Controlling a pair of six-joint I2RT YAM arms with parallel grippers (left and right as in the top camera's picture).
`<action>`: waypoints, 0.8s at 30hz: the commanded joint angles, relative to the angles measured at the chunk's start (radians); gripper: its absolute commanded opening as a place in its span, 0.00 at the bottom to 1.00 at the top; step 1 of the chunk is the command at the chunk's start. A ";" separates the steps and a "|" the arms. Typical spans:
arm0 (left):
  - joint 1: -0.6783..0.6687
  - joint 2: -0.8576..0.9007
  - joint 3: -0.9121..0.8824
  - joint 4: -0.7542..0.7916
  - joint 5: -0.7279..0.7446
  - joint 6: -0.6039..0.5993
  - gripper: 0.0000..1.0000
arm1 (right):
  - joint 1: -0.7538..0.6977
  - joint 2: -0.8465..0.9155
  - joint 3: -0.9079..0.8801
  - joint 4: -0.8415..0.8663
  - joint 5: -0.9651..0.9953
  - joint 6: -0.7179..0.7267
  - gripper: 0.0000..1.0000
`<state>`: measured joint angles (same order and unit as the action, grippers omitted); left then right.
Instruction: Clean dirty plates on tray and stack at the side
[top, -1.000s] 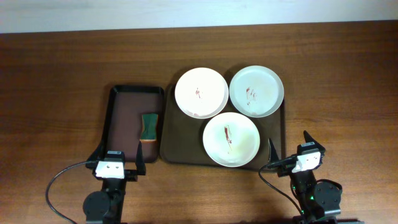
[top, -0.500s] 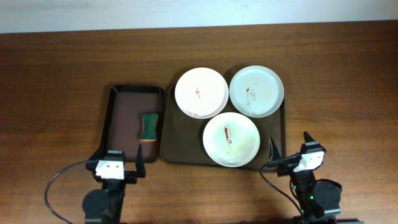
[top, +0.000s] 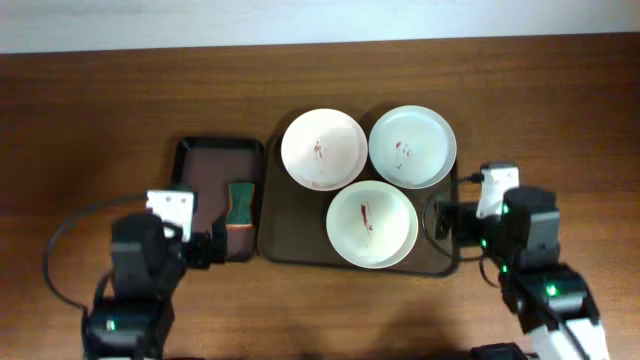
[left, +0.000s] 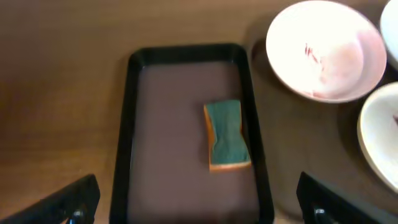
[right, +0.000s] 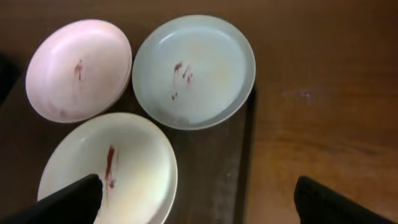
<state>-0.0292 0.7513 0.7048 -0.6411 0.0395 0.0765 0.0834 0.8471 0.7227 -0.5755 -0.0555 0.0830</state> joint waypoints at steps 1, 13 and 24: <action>0.006 0.170 0.182 -0.119 0.029 0.015 0.99 | 0.008 0.105 0.135 -0.070 -0.088 0.011 0.99; 0.005 0.349 0.248 0.008 0.147 0.015 0.94 | 0.008 0.142 0.156 -0.079 -0.143 0.011 0.99; -0.093 0.844 0.266 0.129 0.106 0.014 0.63 | 0.008 0.143 0.156 -0.081 -0.143 0.011 0.99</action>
<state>-0.1036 1.5234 0.9531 -0.5259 0.1459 0.0902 0.0834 0.9897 0.8547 -0.6548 -0.1860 0.0902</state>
